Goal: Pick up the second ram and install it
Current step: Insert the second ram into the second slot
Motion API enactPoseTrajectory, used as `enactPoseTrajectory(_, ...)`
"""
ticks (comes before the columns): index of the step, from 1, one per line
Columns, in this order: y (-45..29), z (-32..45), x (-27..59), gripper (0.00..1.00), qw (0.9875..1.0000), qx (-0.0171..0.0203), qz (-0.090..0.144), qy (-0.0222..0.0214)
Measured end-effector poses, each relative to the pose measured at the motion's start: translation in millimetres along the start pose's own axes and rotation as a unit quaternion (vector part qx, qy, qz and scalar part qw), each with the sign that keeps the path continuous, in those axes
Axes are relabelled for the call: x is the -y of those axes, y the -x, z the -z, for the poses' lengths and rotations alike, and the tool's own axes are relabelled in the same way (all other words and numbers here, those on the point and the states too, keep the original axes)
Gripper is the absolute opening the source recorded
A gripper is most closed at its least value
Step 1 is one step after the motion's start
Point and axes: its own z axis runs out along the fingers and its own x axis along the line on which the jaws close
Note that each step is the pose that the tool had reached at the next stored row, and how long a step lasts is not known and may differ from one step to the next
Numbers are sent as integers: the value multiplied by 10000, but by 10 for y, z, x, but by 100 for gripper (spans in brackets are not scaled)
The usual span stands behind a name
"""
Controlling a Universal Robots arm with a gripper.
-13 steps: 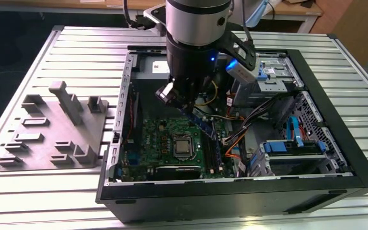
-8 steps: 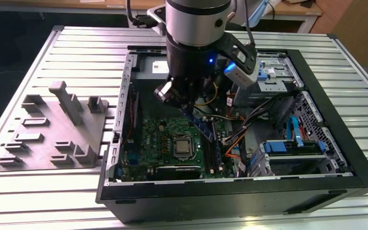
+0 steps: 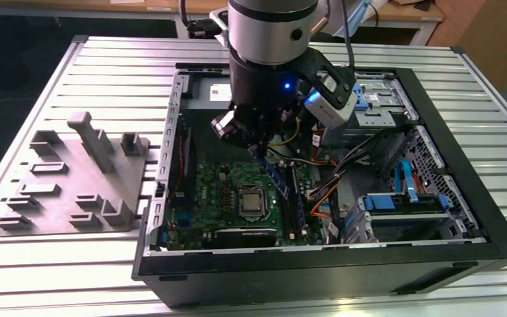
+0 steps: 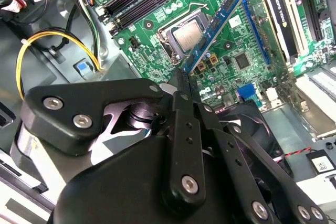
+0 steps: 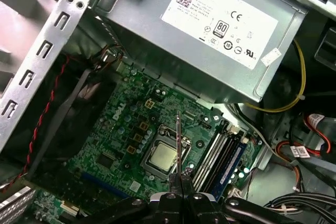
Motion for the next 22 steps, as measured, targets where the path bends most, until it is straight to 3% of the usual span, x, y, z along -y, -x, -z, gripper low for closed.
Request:
enactPoseTrajectory(10, 0, -1, 0, 11, 10000, 1, -15, 0)
enactPoseTrajectory(14, 0, -2, 0, 11, 9996, 11, -285, -10)
enactPoseTrajectory(18, 0, -4, 0, 11, 9981, 23, -615, -23)
enactPoseTrajectory(22, 0, -6, 0, 11, 9952, 36, -973, -37)
